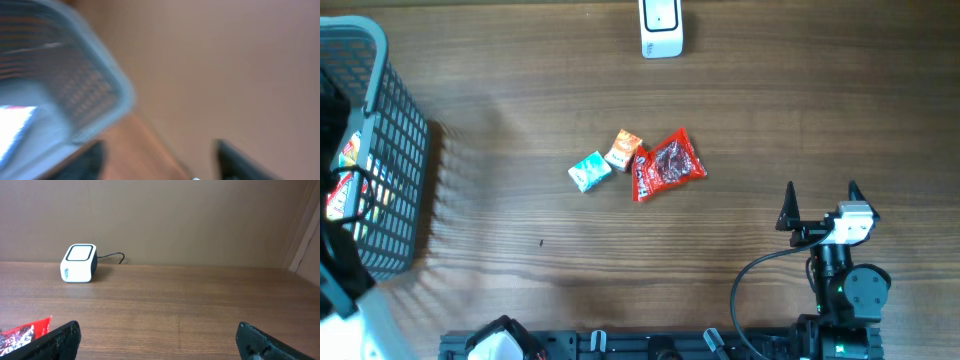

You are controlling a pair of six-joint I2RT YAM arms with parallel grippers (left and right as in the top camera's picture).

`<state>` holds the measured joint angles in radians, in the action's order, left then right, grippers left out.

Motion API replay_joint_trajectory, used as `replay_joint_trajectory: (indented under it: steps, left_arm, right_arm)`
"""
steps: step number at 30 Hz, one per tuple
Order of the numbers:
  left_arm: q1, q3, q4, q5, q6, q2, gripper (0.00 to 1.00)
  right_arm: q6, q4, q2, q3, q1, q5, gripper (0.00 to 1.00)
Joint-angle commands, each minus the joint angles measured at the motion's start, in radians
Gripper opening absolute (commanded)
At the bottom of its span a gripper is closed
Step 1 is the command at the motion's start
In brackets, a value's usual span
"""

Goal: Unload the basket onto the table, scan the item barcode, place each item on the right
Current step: 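Reach the left gripper into the basket and grasp the large cream wipes package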

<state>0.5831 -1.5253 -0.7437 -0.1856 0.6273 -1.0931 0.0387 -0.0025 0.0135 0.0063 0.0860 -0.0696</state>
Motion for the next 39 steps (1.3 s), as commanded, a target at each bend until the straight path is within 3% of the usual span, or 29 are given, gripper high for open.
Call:
replay_joint_trajectory:
  steps: [1,4,10,19,23,27,28,29,32,33,39]
  left_arm:
    - [0.002,0.006,-0.061,0.517,0.006,-0.187,1.0]
    - [0.061,0.006,-0.039,0.621,0.006,-0.34,1.0]
    - [0.213,0.006,0.018,0.372,0.006,-0.482,1.0]
    - [0.219,0.007,0.05,0.194,0.004,-0.865,1.0]
    - [0.219,0.007,0.103,0.145,-0.105,-0.972,1.0]
    - [0.217,0.007,0.09,0.144,-0.105,-1.112,1.0]
    - [0.217,0.007,0.081,0.143,-0.117,-1.14,0.95]
    - [0.217,0.007,0.072,0.141,-0.157,-1.165,0.8]
    - [0.217,0.007,0.047,0.141,-0.232,-1.177,0.13]
    - [0.217,0.007,0.039,0.141,-0.231,-1.177,0.04]
    - [0.217,-0.014,-0.033,0.14,-0.231,-1.087,0.04]
  right_arm:
    - [-0.013,0.003,-0.006,-0.001,-0.003,0.01,1.0]
    - [-0.013,0.003,-0.006,-0.001,-0.003,0.01,1.0]
    - [-0.013,0.003,-0.006,-0.001,-0.003,0.01,1.0]
    - [-0.013,0.003,-0.006,-0.001,-0.003,0.01,1.0]
    - [-0.013,0.003,-0.006,-0.001,-0.003,0.01,1.0]
    - [-0.013,0.003,-0.006,-0.001,-0.003,0.01,1.0]
    - [-0.013,0.003,-0.006,-0.001,-0.003,0.01,1.0]
    - [-0.013,0.003,-0.006,-0.001,-0.003,0.01,1.0]
    - [-0.013,0.003,-0.006,-0.001,-0.003,0.01,1.0]
    - [-0.013,0.003,-0.006,-0.001,-0.003,0.01,1.0]
    - [-0.013,0.003,-0.006,-0.001,-0.003,0.01,1.0]
